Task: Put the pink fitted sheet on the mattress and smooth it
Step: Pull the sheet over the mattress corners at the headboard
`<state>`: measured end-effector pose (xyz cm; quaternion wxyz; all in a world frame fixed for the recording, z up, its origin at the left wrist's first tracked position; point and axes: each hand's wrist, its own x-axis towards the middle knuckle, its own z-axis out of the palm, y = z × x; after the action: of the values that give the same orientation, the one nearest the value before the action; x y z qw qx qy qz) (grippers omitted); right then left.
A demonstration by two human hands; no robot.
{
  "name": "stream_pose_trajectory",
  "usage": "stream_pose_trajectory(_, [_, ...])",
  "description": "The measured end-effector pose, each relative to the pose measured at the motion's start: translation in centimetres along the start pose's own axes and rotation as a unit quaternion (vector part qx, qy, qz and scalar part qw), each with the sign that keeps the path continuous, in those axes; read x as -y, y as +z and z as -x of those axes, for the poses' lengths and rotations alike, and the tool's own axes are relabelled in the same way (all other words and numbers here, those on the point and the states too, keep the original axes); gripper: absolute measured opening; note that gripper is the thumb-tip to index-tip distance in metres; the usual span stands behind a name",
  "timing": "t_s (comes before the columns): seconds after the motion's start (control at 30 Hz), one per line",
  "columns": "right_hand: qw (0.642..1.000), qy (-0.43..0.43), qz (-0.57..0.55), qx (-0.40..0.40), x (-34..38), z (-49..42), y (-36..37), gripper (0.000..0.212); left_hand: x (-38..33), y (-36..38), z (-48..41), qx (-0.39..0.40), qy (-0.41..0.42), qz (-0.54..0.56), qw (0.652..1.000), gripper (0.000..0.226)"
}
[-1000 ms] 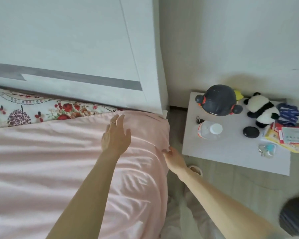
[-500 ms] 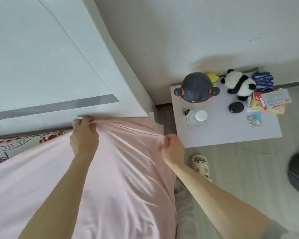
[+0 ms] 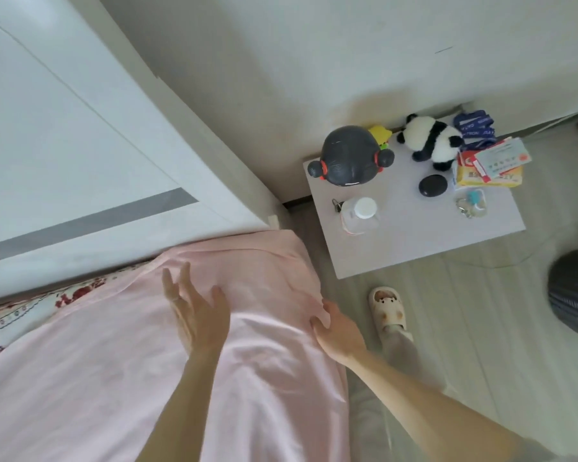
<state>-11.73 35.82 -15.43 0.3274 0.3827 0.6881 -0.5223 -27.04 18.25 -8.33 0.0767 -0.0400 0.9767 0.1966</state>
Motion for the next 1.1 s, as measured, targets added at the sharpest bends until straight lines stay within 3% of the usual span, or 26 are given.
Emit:
stream_pose_trajectory(0.1, [0.998, 0.034, 0.026, 0.048, -1.6, -0.7, 0.0, 0.064, 0.3, 2.3, 3.4, 0.003, 0.03, -0.033, 0.999, 0.053])
stream_pose_trajectory(0.33, [0.992, 0.031, 0.05, 0.11, -4.7, -6.0, 0.7, 0.061, -0.1, 8.2, 9.5, 0.008, -0.002, -0.094, 0.996, 0.073])
stream_pose_trajectory(0.6, [0.967, 0.063, -0.197, 0.146, -7.8, -15.1, 1.7, 0.057, 0.4, 13.0, 10.0, -0.103, -0.035, -0.124, 0.986, 0.078])
stream_pose_trajectory(0.73, [0.947, 0.031, -0.243, 0.207, -8.0, -21.9, 3.8, 0.061, 0.8, 13.9, 9.6, -0.167, -0.011, -0.134, 0.977, 0.076])
stream_pose_trajectory(0.8, [0.947, 0.0, -0.216, 0.238, -9.3, -25.1, 5.8, 0.053, 1.1, 14.4, 9.8, -0.189, -0.009, -0.141, 0.972, 0.074])
stream_pose_trajectory(0.9, [0.968, -0.048, -0.168, 0.183, -11.3, -28.8, 7.6, 0.036, 1.3, 14.9, 9.8, -0.215, -0.006, -0.137, 0.967, 0.073])
stream_pose_trajectory(1.03, [0.988, -0.124, -0.078, 0.05, -11.8, -30.2, 7.2, 0.043, 1.1, 15.2, 10.1, -0.234, -0.007, -0.16, 0.959, 0.072])
stream_pose_trajectory(1.1, [0.993, -0.113, -0.044, -0.009, -12.5, -31.9, 5.7, 0.052, 0.8, 15.5, 10.4, -0.242, -0.016, -0.166, 0.956, 0.07])
